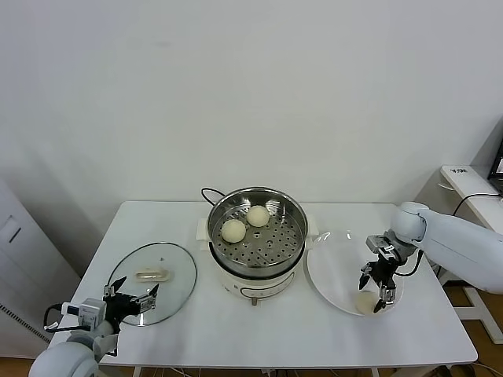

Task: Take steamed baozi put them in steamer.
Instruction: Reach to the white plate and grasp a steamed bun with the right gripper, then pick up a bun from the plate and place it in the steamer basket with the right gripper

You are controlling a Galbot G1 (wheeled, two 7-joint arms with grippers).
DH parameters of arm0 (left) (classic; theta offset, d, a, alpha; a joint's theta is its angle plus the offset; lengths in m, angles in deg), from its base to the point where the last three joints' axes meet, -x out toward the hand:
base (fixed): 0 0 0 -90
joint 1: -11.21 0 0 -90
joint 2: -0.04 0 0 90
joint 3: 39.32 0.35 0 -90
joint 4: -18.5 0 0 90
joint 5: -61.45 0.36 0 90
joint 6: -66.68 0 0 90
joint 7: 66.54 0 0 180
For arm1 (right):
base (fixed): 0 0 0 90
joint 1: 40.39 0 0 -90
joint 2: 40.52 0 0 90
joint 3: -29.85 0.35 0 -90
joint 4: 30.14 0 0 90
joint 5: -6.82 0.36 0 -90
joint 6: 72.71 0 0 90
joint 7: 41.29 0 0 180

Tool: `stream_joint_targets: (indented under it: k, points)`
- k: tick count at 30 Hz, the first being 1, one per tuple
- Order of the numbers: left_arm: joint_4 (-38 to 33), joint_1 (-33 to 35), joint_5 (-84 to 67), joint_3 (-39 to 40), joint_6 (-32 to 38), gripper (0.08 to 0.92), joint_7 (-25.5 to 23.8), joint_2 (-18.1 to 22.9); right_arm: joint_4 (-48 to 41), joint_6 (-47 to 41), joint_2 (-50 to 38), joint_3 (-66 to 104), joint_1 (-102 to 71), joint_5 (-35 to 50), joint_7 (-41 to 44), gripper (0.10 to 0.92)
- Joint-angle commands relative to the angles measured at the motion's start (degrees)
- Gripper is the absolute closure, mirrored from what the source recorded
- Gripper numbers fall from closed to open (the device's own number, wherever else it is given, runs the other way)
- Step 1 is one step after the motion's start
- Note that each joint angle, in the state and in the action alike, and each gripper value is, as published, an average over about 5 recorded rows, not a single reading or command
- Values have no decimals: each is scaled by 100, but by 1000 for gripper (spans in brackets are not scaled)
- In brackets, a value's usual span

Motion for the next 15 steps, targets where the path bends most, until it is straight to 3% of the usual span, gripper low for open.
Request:
stream_joint_targets:
  k: [1,8,15]
  points:
    - [-10,-3,27,-8,2,177,0,-4,-210,-71,74,237,-219,-32,90,388]
    - [-27,-16,26,-8,-8,177,16,12,-169,-143,86,178,-101,102,194,548]
    - [-21,-18,10,-24,-7,177,18,-33,137,-94,-129,-235,754,283,241,605]
